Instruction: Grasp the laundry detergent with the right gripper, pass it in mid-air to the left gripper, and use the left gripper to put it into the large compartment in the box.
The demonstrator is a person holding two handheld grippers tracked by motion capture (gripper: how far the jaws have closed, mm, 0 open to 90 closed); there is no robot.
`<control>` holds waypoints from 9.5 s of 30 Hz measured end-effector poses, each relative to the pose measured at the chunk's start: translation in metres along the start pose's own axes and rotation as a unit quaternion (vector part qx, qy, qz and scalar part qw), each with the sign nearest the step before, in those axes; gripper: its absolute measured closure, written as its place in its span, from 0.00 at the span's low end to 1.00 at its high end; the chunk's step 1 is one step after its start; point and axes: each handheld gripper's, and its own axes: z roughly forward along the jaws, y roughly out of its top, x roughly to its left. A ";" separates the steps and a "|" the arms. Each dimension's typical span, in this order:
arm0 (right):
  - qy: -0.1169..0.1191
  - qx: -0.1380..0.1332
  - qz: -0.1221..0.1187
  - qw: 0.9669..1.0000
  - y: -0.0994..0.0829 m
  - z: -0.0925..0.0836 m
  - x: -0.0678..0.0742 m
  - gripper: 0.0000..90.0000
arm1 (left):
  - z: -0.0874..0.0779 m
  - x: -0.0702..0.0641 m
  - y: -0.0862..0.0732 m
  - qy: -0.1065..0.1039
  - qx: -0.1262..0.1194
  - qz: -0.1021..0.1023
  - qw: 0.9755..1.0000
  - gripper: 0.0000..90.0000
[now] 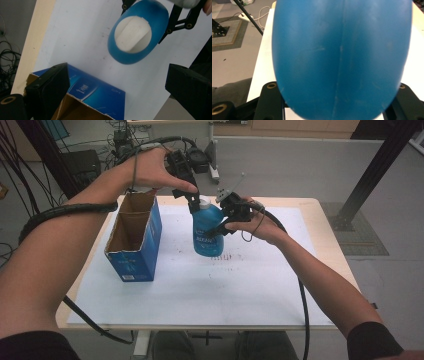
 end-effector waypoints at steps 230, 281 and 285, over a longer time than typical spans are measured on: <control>0.026 -0.056 -0.087 0.994 0.025 -0.009 0.033 0.48 | 0.031 -0.039 -0.006 -0.062 -0.043 0.042 0.996 0.30; 0.034 -0.056 -0.102 0.993 0.020 0.001 0.031 0.47 | 0.038 -0.038 -0.010 -0.078 -0.019 0.048 0.996 0.39; 0.032 -0.056 -0.106 0.992 0.021 0.001 0.031 0.47 | 0.038 -0.038 -0.010 -0.076 -0.020 0.050 0.996 0.39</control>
